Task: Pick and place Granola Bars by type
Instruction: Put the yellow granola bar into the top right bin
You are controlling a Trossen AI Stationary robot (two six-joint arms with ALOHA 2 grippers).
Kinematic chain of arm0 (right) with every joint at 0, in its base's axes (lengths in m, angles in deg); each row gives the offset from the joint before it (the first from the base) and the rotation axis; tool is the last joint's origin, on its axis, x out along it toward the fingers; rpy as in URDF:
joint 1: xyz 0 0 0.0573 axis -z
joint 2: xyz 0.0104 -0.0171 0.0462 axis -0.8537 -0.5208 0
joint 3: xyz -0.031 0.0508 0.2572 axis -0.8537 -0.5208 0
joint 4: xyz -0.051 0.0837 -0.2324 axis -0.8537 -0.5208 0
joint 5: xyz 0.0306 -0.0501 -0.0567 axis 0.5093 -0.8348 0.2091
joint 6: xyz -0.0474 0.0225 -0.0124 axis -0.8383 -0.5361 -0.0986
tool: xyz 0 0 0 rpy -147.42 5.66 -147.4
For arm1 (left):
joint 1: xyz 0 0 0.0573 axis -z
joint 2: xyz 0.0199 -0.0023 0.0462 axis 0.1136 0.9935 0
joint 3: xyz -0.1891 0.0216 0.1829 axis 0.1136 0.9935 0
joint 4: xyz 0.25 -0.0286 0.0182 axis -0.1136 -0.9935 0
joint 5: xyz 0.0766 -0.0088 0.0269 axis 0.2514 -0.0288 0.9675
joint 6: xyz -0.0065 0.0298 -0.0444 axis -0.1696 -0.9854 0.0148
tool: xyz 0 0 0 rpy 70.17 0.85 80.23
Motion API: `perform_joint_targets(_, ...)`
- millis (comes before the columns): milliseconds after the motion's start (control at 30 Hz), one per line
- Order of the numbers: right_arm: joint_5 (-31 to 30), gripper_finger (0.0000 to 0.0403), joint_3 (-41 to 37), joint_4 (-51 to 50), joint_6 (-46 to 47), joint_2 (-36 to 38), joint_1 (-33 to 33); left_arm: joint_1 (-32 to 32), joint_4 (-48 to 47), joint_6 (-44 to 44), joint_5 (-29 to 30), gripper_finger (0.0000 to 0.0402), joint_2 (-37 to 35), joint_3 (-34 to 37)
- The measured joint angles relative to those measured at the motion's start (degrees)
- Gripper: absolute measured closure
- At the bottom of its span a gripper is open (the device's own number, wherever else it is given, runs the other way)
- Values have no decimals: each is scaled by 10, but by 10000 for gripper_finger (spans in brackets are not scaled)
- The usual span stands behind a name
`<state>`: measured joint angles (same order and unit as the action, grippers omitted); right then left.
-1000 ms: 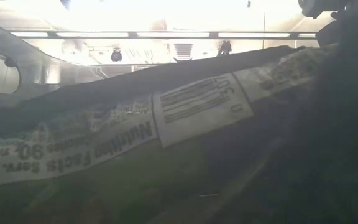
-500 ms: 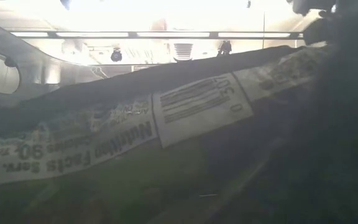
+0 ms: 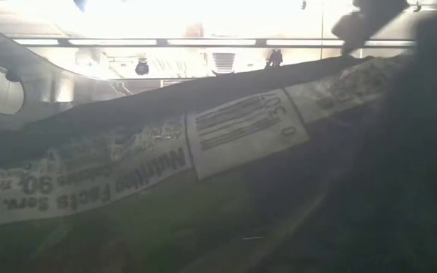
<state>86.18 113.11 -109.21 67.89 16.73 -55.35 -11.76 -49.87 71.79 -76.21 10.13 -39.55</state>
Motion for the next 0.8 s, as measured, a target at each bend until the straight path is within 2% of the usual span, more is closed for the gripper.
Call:
perform_joint_targets(167,-1,234,78,0,-32,-41,0,0,0,0,0,401,0,0)
perform_joint_targets(467,0,235,194,0,-30,-112,0,0,0,0,0,401,0,0)
perform_joint_targets(667,13,260,216,11,-45,-117,0,0,12,1,-1,401,1,0)
perform_joint_targets(800,13,289,215,22,-43,-105,0,1,65,-10,-40,401,3,0)
